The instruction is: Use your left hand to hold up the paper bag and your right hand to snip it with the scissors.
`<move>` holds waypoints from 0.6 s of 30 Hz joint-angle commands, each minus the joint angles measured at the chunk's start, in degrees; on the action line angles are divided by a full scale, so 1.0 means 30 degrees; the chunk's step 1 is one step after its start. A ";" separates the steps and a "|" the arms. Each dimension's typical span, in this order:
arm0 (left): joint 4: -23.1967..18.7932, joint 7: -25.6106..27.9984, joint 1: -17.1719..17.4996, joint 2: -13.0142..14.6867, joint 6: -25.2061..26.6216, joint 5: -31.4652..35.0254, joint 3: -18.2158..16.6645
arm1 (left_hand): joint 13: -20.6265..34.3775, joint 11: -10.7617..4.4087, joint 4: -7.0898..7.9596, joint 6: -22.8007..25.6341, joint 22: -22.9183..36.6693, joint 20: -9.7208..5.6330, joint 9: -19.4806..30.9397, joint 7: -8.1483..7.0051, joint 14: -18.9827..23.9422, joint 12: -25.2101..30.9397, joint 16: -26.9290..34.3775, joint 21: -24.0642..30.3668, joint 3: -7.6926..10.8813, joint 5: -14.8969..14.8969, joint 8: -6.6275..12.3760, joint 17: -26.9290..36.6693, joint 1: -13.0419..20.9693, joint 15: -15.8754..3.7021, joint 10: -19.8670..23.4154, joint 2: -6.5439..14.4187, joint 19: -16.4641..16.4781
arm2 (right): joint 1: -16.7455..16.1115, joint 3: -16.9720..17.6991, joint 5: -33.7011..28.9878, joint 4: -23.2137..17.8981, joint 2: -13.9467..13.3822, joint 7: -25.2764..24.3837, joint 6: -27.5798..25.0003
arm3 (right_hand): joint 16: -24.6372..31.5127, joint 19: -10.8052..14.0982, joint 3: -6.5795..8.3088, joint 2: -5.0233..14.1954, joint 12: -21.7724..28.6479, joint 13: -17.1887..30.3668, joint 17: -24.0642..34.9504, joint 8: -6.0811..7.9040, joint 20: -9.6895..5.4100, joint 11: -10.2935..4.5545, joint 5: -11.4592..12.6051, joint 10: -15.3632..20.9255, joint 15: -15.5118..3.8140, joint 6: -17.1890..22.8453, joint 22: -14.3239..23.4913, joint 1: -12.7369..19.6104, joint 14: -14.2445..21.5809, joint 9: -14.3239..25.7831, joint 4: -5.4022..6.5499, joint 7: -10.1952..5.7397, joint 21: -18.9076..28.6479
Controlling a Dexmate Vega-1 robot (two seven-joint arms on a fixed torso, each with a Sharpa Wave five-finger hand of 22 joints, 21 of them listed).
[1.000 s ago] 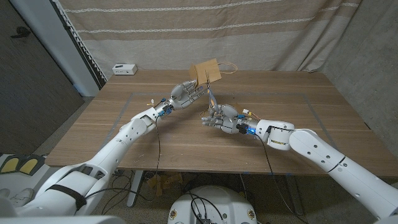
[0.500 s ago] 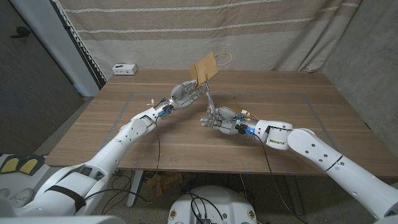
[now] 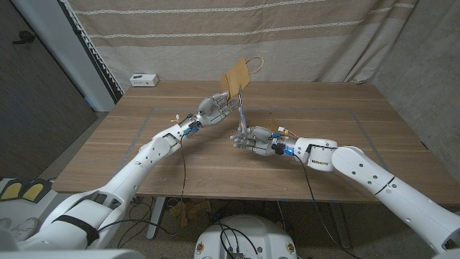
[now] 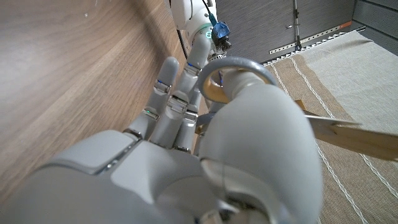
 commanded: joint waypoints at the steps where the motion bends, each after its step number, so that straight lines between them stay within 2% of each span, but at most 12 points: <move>1: -0.0542 0.0164 0.0339 0.0103 0.0115 -0.0128 0.0070 | 0.0104 -0.1518 0.0036 0.3080 0.0059 -0.0621 0.0298 -0.2201 -0.0067 0.0076 -0.0001 0.0095 0.0157 0.0094 0.0167 0.0032 0.0271 -0.3202 0.1722 0.0514 -0.0068 | 0.0511 -0.0065 0.0352 0.0191 -0.0114 -0.0162 -0.0981 | 0.0492 0.0251 -0.1037 -0.0093 -0.0065 -0.0144 0.0202 0.0635 -0.1323 -0.0249 -0.1348 0.0776 -0.1413 0.3459 0.0005 -0.0433 -0.1100 -0.0152 0.0049 0.2436 0.0293; 4: -0.0649 0.0207 0.0419 0.0093 0.0102 -0.0165 0.0087 | 0.0103 -0.1512 0.0026 0.3056 0.0057 -0.0608 0.0289 -0.2209 -0.0055 0.0059 0.0012 0.0101 0.0161 0.0093 0.0150 0.0048 0.0270 -0.3203 0.1716 0.0505 -0.0069 | 0.0589 -0.0064 0.0386 0.0090 -0.0164 -0.0474 -0.1213 | 0.0765 0.0414 -0.1412 -0.0024 -0.0009 -0.0220 0.0250 0.0828 -0.1403 -0.0338 -0.1700 0.1221 -0.1471 0.3824 -0.0002 -0.0495 -0.0752 -0.0152 0.0081 0.2344 0.0385; 5: -0.0711 0.0197 0.0462 0.0080 0.0113 -0.0201 0.0094 | 0.0095 -0.1510 0.0022 0.3038 0.0057 -0.0649 0.0263 -0.2208 -0.0074 0.0049 -0.0002 0.0102 0.0162 0.0093 0.0127 0.0039 0.0271 -0.3206 0.1714 0.0502 -0.0069 | 0.0642 -0.0067 0.0417 0.0037 -0.0219 -0.0625 -0.1370 | 0.0896 0.0496 -0.1755 -0.0039 0.0012 -0.0304 0.0184 0.1075 -0.1449 -0.0436 -0.1947 0.1584 -0.1526 0.4308 -0.0019 -0.0589 -0.0490 -0.0132 0.0111 0.2155 0.0426; 8: -0.0843 0.0203 0.0522 0.0103 0.0173 -0.0231 0.0145 | 0.0088 -0.1506 0.0027 0.3048 0.0056 -0.0610 0.0325 -0.2203 -0.0088 0.0036 -0.0011 0.0103 0.0173 0.0093 0.0166 0.0044 0.0264 -0.3205 0.1722 0.0510 -0.0086 | 0.0787 -0.0140 0.0415 0.0049 -0.0287 -0.0606 -0.1611 | 0.1237 0.0801 -0.2277 0.0038 0.0137 -0.0504 0.0066 0.1453 -0.1804 -0.0619 -0.2262 0.2549 -0.1557 0.4794 -0.0046 -0.0627 0.0330 -0.0011 0.0118 0.2200 0.0501; 10: -0.0945 0.0185 0.0566 0.0140 0.0239 -0.0247 0.0193 | 0.0097 -0.1511 0.0034 0.3057 0.0053 -0.0639 0.0300 -0.2203 -0.0088 0.0027 -0.0016 0.0113 0.0170 0.0091 0.0153 0.0038 0.0249 -0.3205 0.1714 0.0503 -0.0064 | 0.0816 -0.0144 0.0474 0.0045 -0.0273 -0.0742 -0.1720 | 0.1436 0.1120 -0.2743 0.0009 0.0220 -0.0727 -0.0182 0.1828 -0.2003 -0.0798 -0.2434 0.3421 -0.1600 0.5503 -0.0058 -0.0695 0.1147 -0.0002 0.0124 0.2010 0.0565; 11: -0.1008 0.0187 0.0598 0.0160 0.0287 -0.0273 0.0208 | 0.0085 -0.1511 0.0038 0.3102 0.0052 -0.0630 0.0289 -0.2197 -0.0094 0.0016 -0.0028 0.0114 0.0162 0.0087 0.0163 0.0022 0.0238 -0.3208 0.1717 0.0499 -0.0068 | 0.0852 -0.0166 0.0481 0.0089 -0.0273 -0.0667 -0.1759 | 0.1420 0.1159 -0.2810 -0.0021 0.0213 -0.0762 -0.0239 0.1899 -0.2057 -0.0817 -0.2448 0.3502 -0.1570 0.5599 -0.0062 -0.0713 0.1206 0.0028 0.0123 0.2015 0.0566; 12: -0.1079 0.0205 0.0636 0.0183 0.0306 -0.0280 0.0221 | 0.0098 -0.1513 0.0024 0.3116 0.0051 -0.0620 0.0300 -0.2198 -0.0063 0.0027 0.0017 0.0118 0.0164 0.0087 0.0174 0.0077 0.0243 -0.3209 0.1732 0.0486 -0.0062 | 0.0876 -0.0189 0.0452 0.0127 -0.0277 -0.0572 -0.1762 | 0.1330 0.1231 -0.3093 -0.0061 0.0163 -0.0944 -0.0533 0.2555 -0.2150 -0.1014 -0.2452 0.3898 -0.1606 0.5910 -0.0070 -0.0763 0.1494 0.0717 0.0130 0.2060 0.0537; 13: -0.1135 0.0209 0.0668 0.0203 0.0326 -0.0295 0.0231 | 0.0106 -0.1510 0.0023 0.3120 0.0051 -0.0620 0.0325 -0.2199 -0.0080 0.0032 0.0002 0.0119 0.0175 0.0091 0.0190 0.0071 0.0247 -0.3210 0.1740 0.0496 -0.0061 | 0.0897 -0.0205 0.0415 0.0123 -0.0284 -0.0583 -0.1780 | 0.1372 0.1311 -0.3260 -0.0006 0.0113 -0.1085 -0.0707 0.3009 -0.2215 -0.0925 -0.2430 0.4174 -0.1621 0.5816 -0.0069 -0.0685 0.1895 0.1351 0.0099 0.2168 0.0525; 15: -0.1251 0.0263 0.0741 0.0245 0.0356 -0.0325 0.0237 | 0.0090 -0.1514 0.0020 0.3078 0.0050 -0.0615 0.0300 -0.2200 -0.0102 -0.0002 -0.0006 0.0125 0.0191 0.0096 0.0154 0.0082 0.0247 -0.3202 0.1719 0.0508 -0.0061 | 0.0938 -0.0230 0.0357 0.0113 -0.0288 -0.0659 -0.1829 | 0.1395 0.1507 -0.3754 0.0068 -0.0001 -0.1449 -0.1173 0.4267 -0.2361 -0.1035 -0.2381 0.4982 -0.1614 0.6355 -0.0067 -0.0641 0.2712 0.3145 0.0099 0.2155 0.0469; 17: -0.1336 0.0304 0.0796 0.0279 0.0371 -0.0355 0.0237 | 0.0119 -0.1510 0.0041 0.3041 0.0048 -0.0622 0.0277 -0.2197 -0.0099 0.0020 -0.0015 0.0126 0.0180 0.0091 0.0124 0.0065 0.0225 -0.3198 0.1744 0.0505 -0.0060 | 0.0997 -0.0256 0.0325 0.0114 -0.0294 -0.0728 -0.1910 | 0.1383 0.1562 -0.3952 0.0066 0.0038 -0.1457 -0.1349 0.4109 -0.2491 -0.1017 -0.2363 0.5303 -0.1572 0.6607 -0.0071 -0.0673 0.2965 0.3043 0.0120 0.2151 0.0424; 18: -0.1356 0.0307 0.0812 0.0290 0.0348 -0.0355 0.0239 | 0.0106 -0.1522 0.0041 0.3065 0.0047 -0.0610 0.0276 -0.2194 -0.0100 -0.0003 -0.0025 0.0131 0.0178 0.0091 0.0132 0.0049 0.0221 -0.3203 0.1718 0.0503 -0.0054 | 0.1031 -0.0276 0.0307 0.0175 -0.0280 -0.0620 -0.1907 | 0.1413 0.1566 -0.4060 0.0103 0.0001 -0.1530 -0.1447 0.4307 -0.2476 -0.1063 -0.2342 0.5464 -0.1603 0.6833 -0.0070 -0.0675 0.3198 0.3405 0.0133 0.2178 0.0390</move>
